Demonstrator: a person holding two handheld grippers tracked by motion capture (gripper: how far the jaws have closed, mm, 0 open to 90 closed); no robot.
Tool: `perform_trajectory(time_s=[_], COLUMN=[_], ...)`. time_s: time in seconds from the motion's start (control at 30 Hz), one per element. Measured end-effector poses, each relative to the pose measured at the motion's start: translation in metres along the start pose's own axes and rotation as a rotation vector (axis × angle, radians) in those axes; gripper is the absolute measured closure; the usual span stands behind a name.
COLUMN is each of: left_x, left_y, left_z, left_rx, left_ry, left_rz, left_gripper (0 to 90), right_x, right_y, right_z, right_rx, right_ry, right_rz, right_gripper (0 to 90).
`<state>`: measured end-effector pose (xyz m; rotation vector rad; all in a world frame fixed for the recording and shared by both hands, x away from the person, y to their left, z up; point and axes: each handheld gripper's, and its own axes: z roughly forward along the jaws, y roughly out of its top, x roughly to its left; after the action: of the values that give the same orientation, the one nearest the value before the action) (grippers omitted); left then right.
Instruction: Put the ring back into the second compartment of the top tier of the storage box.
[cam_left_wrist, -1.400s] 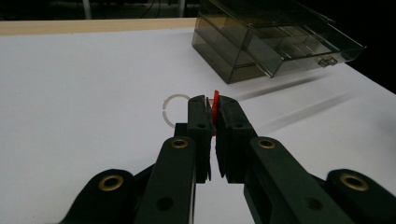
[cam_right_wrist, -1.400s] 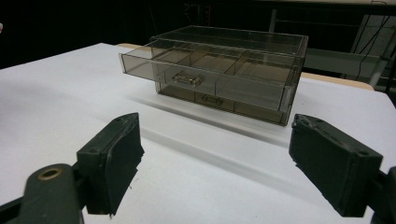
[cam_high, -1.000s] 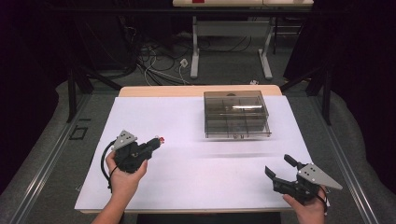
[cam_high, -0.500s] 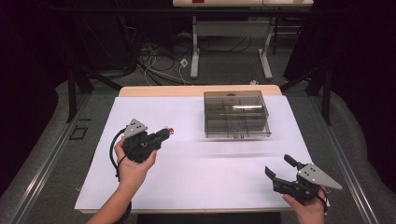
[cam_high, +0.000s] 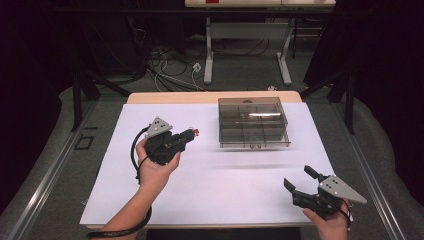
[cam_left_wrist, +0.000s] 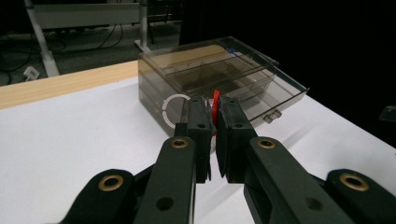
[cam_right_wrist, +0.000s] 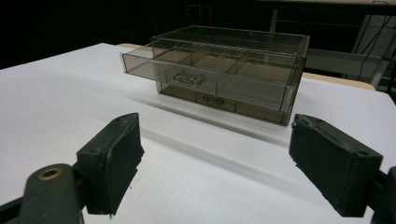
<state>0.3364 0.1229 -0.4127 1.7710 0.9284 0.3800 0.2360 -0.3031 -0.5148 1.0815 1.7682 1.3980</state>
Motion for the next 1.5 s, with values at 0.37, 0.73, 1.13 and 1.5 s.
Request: perform_trajectory(time_s=[0.37,0.73,1.13,1.5], left_x=[-0.017,-0.028,-0.038,-0.043], left_y=[0.018,0.03,0.034,0.03], left_z=[0.019,0.039,0.07,0.099], left_rx=[-0.007,-0.008,0.017,0.063], left_ry=[-0.028,-0.053,-0.066,-0.054], left_rz=[0.026,0.027,0.018,0.004], left_gripper=[84.8,84.8,84.8,84.8], right_x=[0.0,0.0,0.0,-0.001], right_y=[0.0,0.0,0.0,0.0], right_z=[0.0,0.0,0.0,-0.001], right_rx=[-0.001,-0.001,0.0,-0.003], right_ry=[0.001,-0.002,-0.001,0.005], right_rz=[0.0,0.002,0.001,0.001], right_gripper=[16.4,16.4,16.4,16.4])
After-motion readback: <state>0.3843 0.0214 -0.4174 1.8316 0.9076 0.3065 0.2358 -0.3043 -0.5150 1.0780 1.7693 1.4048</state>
